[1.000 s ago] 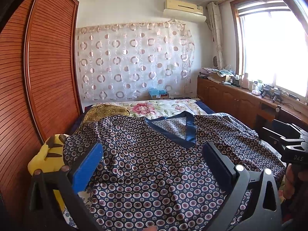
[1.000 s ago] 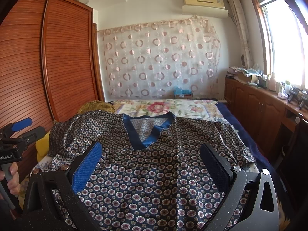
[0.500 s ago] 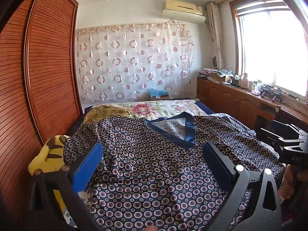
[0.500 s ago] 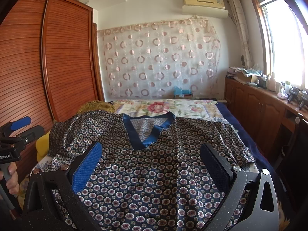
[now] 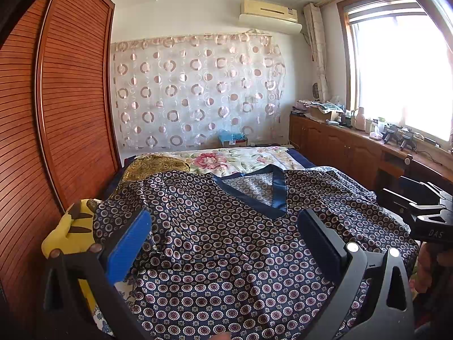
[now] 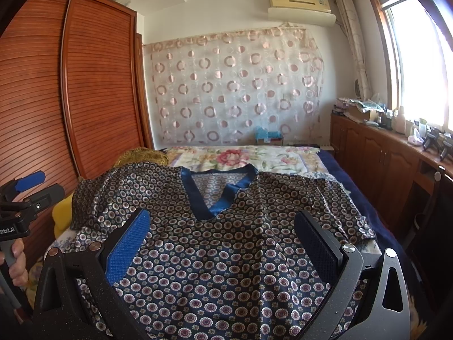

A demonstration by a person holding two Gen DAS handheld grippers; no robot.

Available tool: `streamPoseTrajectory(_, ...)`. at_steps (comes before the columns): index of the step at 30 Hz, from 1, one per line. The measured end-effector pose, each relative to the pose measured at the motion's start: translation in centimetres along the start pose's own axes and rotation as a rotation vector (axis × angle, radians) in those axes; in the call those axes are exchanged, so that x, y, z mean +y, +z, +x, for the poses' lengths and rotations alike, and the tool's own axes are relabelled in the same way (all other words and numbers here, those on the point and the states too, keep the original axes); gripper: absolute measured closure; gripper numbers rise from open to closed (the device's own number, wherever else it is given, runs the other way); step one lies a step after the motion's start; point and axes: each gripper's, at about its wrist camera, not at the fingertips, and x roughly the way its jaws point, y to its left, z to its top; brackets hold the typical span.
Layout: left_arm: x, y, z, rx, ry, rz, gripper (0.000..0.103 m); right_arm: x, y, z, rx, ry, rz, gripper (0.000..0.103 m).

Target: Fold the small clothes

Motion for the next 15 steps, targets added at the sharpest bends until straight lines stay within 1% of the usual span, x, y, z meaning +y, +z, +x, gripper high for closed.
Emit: streamPoseTrajectory(15,-0.20,0.10,-0.09,-0.001,-0.001,0.002,0.000,0.04,0.02,0.01,0.000,-0.001,0.000,0.000)
